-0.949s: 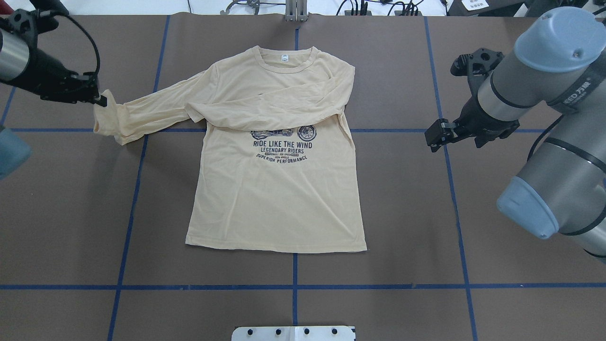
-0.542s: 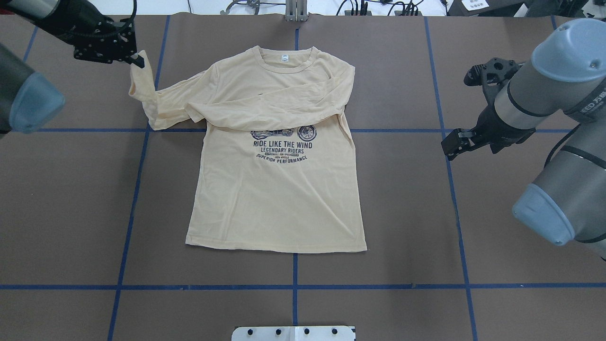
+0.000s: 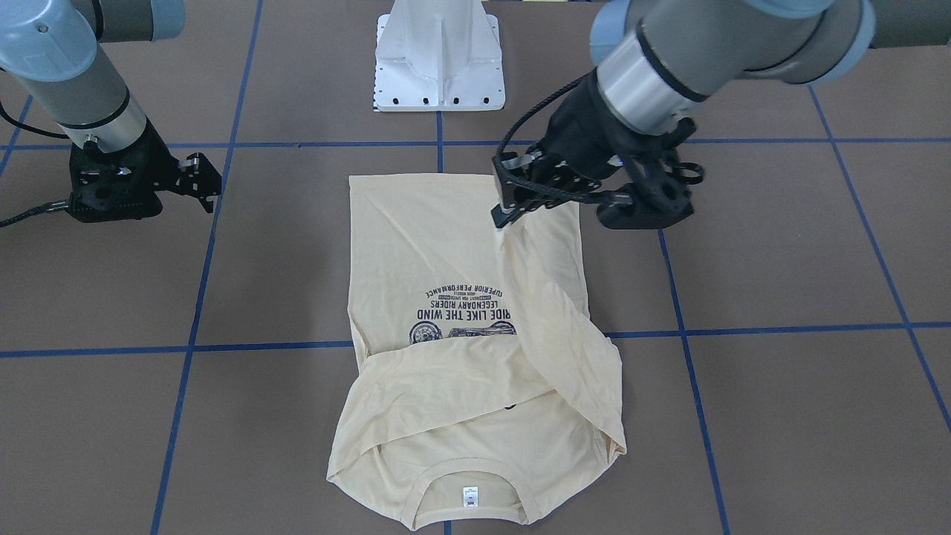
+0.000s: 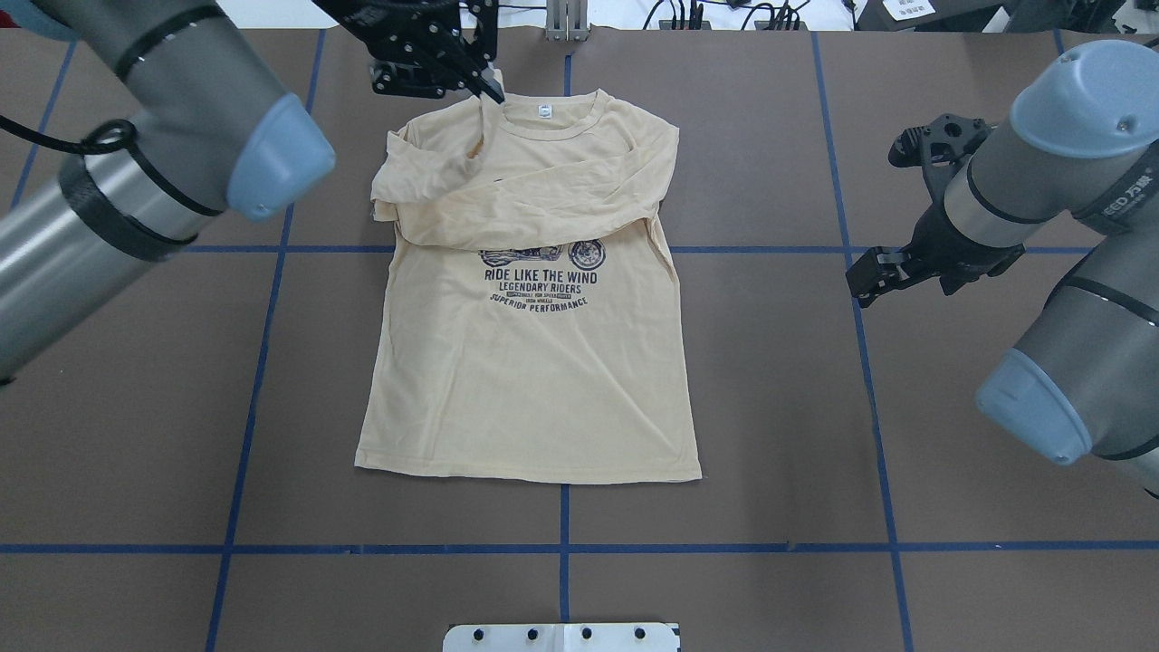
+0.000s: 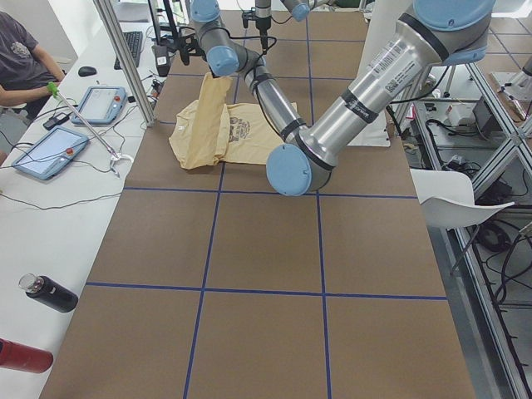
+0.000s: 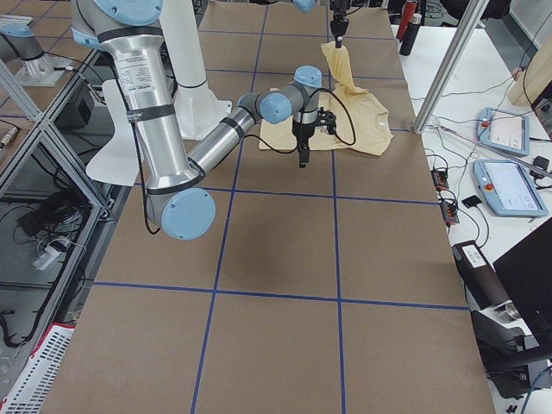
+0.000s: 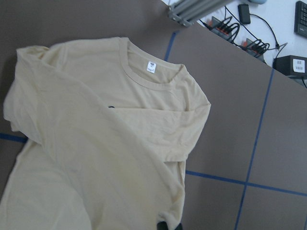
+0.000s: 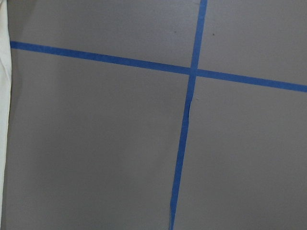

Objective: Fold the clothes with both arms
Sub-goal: 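Carry the sleeve with the left gripper across the shirt toward the collar, then lay the sleeve down on the shirt front and open the left gripper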

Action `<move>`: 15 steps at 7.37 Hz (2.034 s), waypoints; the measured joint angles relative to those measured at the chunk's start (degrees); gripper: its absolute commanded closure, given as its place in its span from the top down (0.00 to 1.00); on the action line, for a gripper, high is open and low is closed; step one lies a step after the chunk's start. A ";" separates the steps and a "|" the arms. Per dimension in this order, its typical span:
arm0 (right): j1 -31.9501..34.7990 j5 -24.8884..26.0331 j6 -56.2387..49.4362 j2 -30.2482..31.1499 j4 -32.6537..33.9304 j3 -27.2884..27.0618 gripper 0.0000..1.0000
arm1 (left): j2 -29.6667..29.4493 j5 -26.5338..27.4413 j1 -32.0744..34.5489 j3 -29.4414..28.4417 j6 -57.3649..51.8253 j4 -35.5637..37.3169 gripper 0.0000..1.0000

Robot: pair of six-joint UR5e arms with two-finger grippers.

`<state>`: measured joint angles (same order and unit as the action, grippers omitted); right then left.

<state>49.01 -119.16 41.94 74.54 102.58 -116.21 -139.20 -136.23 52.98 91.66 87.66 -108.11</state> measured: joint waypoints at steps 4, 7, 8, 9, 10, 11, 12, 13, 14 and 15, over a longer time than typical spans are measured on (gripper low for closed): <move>-0.05 -0.94 0.33 -0.38 -0.18 0.99 1.00 | -1.93 12.47 -8.26 -14.45 4.47 -15.90 0.00; -0.12 -1.07 0.30 -1.00 -0.53 2.05 1.00 | -2.33 19.18 -14.44 -18.15 4.55 -18.58 0.00; -0.14 -1.07 0.27 -1.15 -0.75 2.35 1.00 | -2.38 20.25 -16.09 -18.38 4.54 -18.90 0.00; -0.14 -1.07 0.25 -1.23 -0.94 2.53 1.00 | -2.50 20.68 -17.31 -18.42 4.54 -19.15 0.03; -0.14 -1.07 0.25 -1.28 -1.02 2.63 1.00 | -2.59 20.85 -18.15 -18.43 4.54 -19.58 0.15; -0.14 -1.08 0.25 -1.30 -1.05 2.71 1.00 | -2.62 20.96 -18.66 -18.47 4.55 -20.15 0.24; -0.14 -1.13 0.25 -1.40 -1.06 2.80 1.00 | -2.63 21.06 -18.88 -18.55 4.60 -20.58 0.42; -0.14 -1.46 0.25 -1.54 -1.07 2.86 1.00 | -2.57 21.13 -18.99 -18.70 4.62 -21.13 0.75; -0.14 -2.07 0.26 -1.78 -1.07 2.89 1.00 | -2.53 21.18 -19.02 -19.01 4.67 -22.18 0.77; -0.14 -2.56 0.29 -2.02 -1.07 2.91 1.00 | -2.52 21.23 -19.03 -19.36 4.78 -23.33 0.85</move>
<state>48.87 -121.72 42.22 72.52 101.51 -113.30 -141.72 -115.00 33.95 72.30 92.44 -131.44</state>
